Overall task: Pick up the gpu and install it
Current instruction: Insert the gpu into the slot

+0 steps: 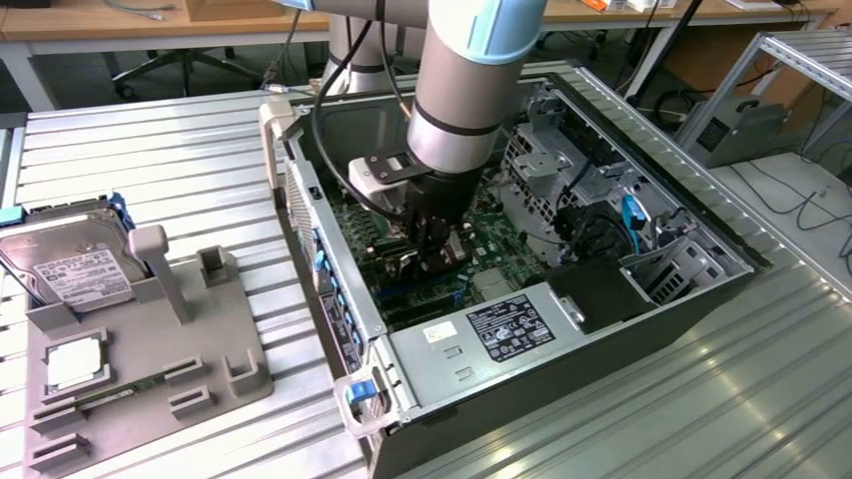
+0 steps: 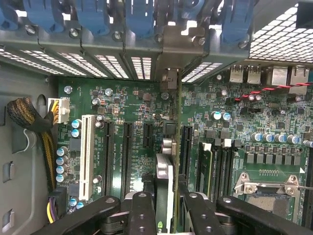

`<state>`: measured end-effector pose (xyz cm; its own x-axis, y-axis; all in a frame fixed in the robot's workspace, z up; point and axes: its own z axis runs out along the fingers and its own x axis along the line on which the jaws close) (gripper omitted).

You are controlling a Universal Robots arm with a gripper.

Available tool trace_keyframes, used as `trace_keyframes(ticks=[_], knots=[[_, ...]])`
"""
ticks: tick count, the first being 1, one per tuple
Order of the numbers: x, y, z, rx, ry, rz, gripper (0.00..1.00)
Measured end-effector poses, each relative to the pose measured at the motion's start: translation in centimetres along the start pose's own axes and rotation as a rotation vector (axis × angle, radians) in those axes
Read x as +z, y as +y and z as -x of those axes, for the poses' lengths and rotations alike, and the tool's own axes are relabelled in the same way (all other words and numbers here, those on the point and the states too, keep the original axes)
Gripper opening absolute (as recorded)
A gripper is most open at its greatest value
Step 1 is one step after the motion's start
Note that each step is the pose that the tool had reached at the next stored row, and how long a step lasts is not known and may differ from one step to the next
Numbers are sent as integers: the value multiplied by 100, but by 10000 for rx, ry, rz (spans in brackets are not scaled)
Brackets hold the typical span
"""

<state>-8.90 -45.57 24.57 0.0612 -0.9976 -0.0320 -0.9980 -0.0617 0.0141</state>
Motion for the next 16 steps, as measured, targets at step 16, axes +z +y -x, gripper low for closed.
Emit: trace_keyframes(ticks=[16], knots=[[12, 4, 0, -1, 2, -5, 27]])
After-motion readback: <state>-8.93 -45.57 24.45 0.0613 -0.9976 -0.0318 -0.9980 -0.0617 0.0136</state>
